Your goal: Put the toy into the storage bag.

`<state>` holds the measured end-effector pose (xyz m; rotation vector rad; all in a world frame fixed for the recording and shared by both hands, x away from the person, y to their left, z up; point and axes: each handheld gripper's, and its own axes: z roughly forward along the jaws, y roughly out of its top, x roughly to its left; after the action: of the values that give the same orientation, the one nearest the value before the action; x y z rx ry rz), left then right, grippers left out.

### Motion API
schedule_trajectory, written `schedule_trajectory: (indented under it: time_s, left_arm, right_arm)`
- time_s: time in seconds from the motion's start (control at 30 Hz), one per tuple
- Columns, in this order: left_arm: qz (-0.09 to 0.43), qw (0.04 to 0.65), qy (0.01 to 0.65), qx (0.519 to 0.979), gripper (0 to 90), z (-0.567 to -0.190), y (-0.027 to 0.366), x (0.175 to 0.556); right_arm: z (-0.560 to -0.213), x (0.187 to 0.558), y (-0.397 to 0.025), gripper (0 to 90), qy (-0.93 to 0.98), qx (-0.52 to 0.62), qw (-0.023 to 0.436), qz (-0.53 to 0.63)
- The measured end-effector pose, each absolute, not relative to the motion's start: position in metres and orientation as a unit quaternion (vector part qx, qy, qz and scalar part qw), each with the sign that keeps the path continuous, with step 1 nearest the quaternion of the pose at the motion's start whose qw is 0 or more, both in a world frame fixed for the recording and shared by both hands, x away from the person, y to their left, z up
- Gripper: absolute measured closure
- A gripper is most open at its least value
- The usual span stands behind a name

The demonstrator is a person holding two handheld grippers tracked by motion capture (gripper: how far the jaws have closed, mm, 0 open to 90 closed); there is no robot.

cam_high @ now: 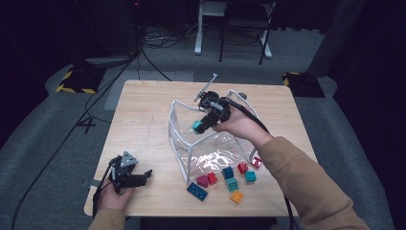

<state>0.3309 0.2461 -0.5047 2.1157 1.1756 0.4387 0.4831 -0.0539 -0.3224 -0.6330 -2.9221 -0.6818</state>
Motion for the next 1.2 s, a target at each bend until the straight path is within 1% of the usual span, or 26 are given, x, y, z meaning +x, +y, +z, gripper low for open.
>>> schedule_trajectory:
  time_s: [0.1, 0.17, 0.33, 0.4, 0.43, 0.53, 0.73, 0.87, 0.9, 1.2]
  left_arm:
    - [0.168, 0.335, 0.451, 0.810, 21.1, -0.505, 0.246, 0.331]
    - [0.168, 0.335, 0.451, 0.810, 21.1, -0.505, 0.246, 0.331]
    - [0.168, 0.335, 0.450, 0.810, 21.1, -0.505, 0.246, 0.331]
    - [0.168, 0.335, 0.451, 0.810, 21.1, -0.505, 0.246, 0.331]
    - [0.168, 0.334, 0.451, 0.810, 21.1, -0.505, 0.246, 0.331]
    - [0.168, 0.335, 0.451, 0.810, 21.1, -0.505, 0.246, 0.331]
    - [0.168, 0.335, 0.451, 0.810, 21.1, -0.505, 0.246, 0.331]
    - [0.168, 0.335, 0.451, 0.810, 21.1, -0.505, 0.246, 0.331]
    - [0.168, 0.335, 0.451, 0.810, 21.1, -0.505, 0.246, 0.331]
    - [0.169, 0.334, 0.451, 0.810, 21.1, -0.505, 0.246, 0.331]
  right_arm:
    - [-0.326, 0.486, -0.055, 58.9, -0.951, -0.211, 0.066, -0.216]
    - [-0.326, 0.488, -0.056, 58.9, -0.950, -0.214, 0.072, -0.214]
    - [-0.327, 0.489, -0.055, 58.5, -0.950, -0.218, 0.074, -0.212]
    - [-0.326, 0.489, -0.056, 56.0, -0.949, -0.217, 0.072, -0.215]
    - [-0.326, 0.488, -0.056, 53.0, -0.949, -0.217, 0.066, -0.220]
    - [-0.325, 0.487, -0.057, 51.4, -0.948, -0.215, 0.061, -0.227]
    - [-0.315, 0.483, -0.069, 51.1, -0.938, -0.219, 0.040, -0.264]
    - [-0.298, 0.474, -0.093, 51.2, -0.923, -0.225, 0.018, -0.313]
    - [-0.298, 0.474, -0.093, 51.2, -0.923, -0.225, 0.018, -0.313]
    - [-0.271, 0.448, -0.146, 50.6, -0.883, -0.243, -0.028, -0.400]
